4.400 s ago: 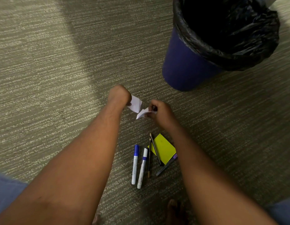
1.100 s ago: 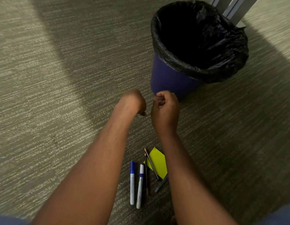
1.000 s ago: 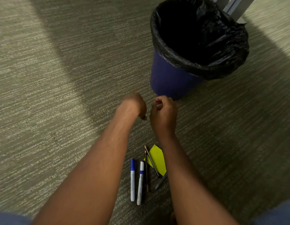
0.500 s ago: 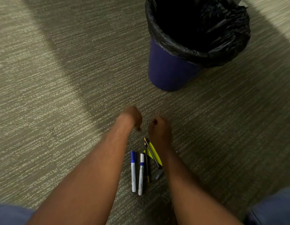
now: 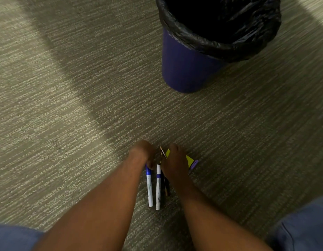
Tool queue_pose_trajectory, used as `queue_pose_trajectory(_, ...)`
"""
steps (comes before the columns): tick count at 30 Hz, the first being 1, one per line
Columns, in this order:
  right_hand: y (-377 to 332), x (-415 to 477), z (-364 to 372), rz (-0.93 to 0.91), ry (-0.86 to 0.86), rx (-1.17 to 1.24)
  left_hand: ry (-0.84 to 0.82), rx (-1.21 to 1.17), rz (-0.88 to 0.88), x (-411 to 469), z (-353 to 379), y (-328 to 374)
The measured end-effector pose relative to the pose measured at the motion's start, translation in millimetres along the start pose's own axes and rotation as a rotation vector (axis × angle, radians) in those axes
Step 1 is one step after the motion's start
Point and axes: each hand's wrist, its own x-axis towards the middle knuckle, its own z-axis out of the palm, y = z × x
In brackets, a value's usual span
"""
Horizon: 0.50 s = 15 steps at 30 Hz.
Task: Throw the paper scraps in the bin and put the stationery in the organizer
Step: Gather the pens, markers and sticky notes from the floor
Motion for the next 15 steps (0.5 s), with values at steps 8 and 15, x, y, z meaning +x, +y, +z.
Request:
queue_pose_trajectory(8,3.8,-4.0,6.5,-0.012,-0.042,-0.088,-0.152,0.054,0.043,-5.0,33.2,-6.2)
queue_pose_trajectory(15,6.9,-7.0,8.1,-0.035,-0.09,-0.127,-0.13,0.003,0.035,-2.1,59.7,-7.9)
